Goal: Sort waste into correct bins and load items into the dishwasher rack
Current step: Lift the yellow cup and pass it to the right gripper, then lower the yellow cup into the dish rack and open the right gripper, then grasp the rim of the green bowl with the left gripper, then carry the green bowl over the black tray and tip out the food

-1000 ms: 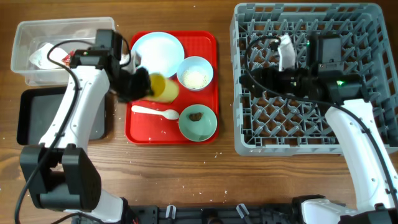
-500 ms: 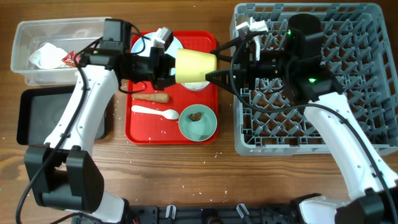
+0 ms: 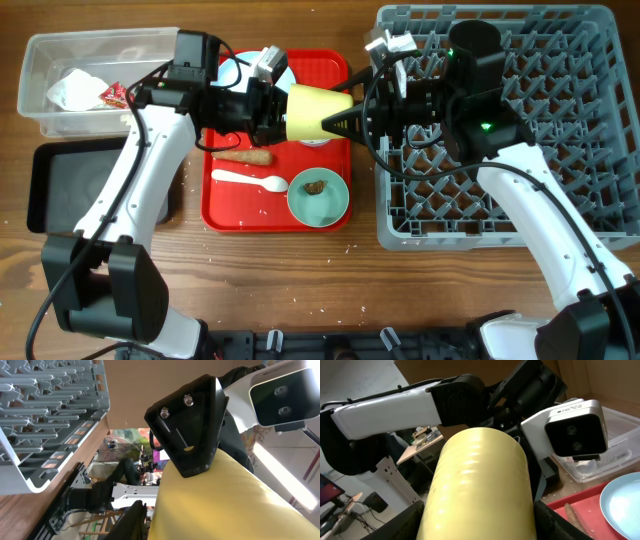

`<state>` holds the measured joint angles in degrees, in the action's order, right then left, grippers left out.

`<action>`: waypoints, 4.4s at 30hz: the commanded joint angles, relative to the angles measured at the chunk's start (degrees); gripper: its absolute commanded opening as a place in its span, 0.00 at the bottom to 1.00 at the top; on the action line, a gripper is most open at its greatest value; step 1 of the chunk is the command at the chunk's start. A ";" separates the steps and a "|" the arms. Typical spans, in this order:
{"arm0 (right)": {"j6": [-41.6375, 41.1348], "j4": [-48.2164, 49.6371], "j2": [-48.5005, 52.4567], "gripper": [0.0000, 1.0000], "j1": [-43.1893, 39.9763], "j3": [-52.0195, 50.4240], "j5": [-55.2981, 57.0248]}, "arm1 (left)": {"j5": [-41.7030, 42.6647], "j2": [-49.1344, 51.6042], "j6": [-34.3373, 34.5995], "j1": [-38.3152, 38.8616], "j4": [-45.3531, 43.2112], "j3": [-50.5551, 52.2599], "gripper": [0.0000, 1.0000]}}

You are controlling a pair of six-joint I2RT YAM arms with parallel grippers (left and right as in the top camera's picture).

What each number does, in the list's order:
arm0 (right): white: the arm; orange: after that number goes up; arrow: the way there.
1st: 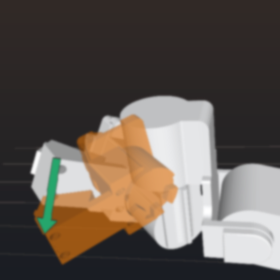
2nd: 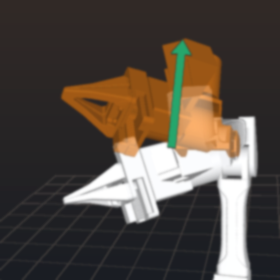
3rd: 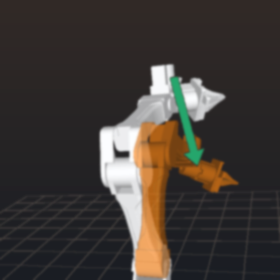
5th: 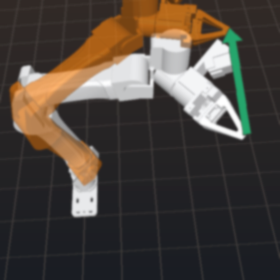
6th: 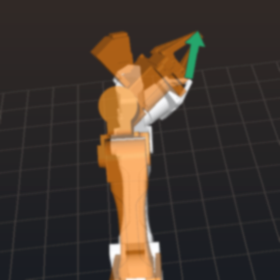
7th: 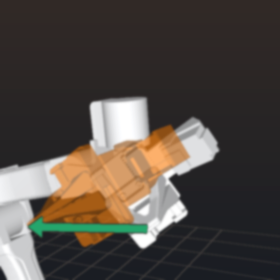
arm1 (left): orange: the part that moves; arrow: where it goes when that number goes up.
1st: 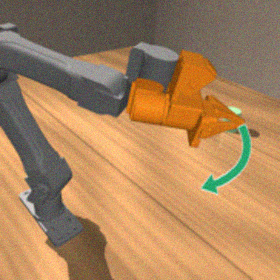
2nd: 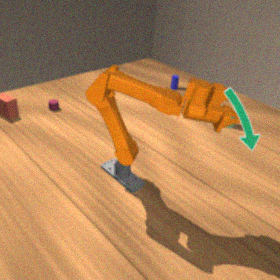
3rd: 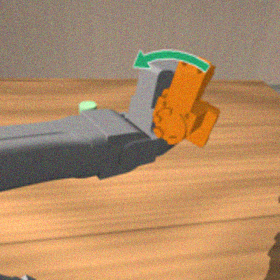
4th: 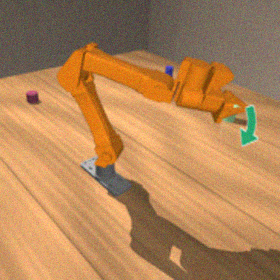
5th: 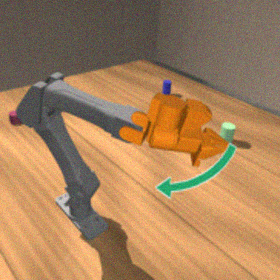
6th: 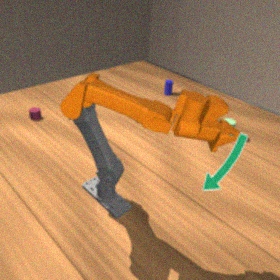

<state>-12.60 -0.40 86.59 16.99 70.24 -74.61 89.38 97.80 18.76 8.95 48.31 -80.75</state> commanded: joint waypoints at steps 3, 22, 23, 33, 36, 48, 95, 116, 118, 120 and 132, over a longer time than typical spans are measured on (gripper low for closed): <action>-0.44 0.13 0.33 0.45 -2.32 0.57 -3.13 | 0.96 -1.16 -0.31 -0.07 -1.05 -0.72 0.21; 3.54 -70.69 -12.35 0.46 -18.08 11.10 59.56 | -54.01 -1.16 -0.33 -2.10 2.86 -0.72 0.33; 3.37 -74.01 -12.13 0.46 -16.52 11.08 62.25 | -56.06 -1.16 -0.31 -2.10 3.43 -0.72 0.32; -1.46 -77.57 -1.27 0.51 -11.96 3.63 70.40 | -62.53 -2.73 -9.16 -2.10 8.94 -1.09 0.37; 1.07 -73.02 1.25 0.52 -11.96 0.13 65.92 | -62.51 -2.82 -9.25 -2.10 8.98 -1.09 0.38; 2.27 -73.29 -1.64 1.00 -12.13 12.07 65.96 | -70.05 -2.56 -9.35 7.58 8.83 -1.07 0.37; 3.45 -74.03 -3.65 1.00 -16.33 17.03 68.11 | -88.83 20.17 13.90 34.21 7.19 -9.03 0.32; 3.61 -73.05 -3.65 0.99 -16.33 17.03 68.13 | -88.13 12.00 6.86 25.53 26.25 -22.75 0.04; 3.58 -72.37 -3.65 1.00 -16.33 17.03 68.13 | -86.71 5.16 3.43 18.62 28.37 -23.19 0.04; 3.52 -72.08 -3.65 1.00 -16.33 17.03 68.11 | -86.53 0.76 0.66 7.61 29.57 -23.17 0.04; 3.61 -69.99 -3.65 1.00 -16.33 17.03 68.11 | -30.73 14.19 -33.16 -52.72 22.16 -3.23 0.04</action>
<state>-9.74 -71.00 83.15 0.60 86.67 -5.96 46.61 109.30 -9.58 -38.44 70.85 -84.97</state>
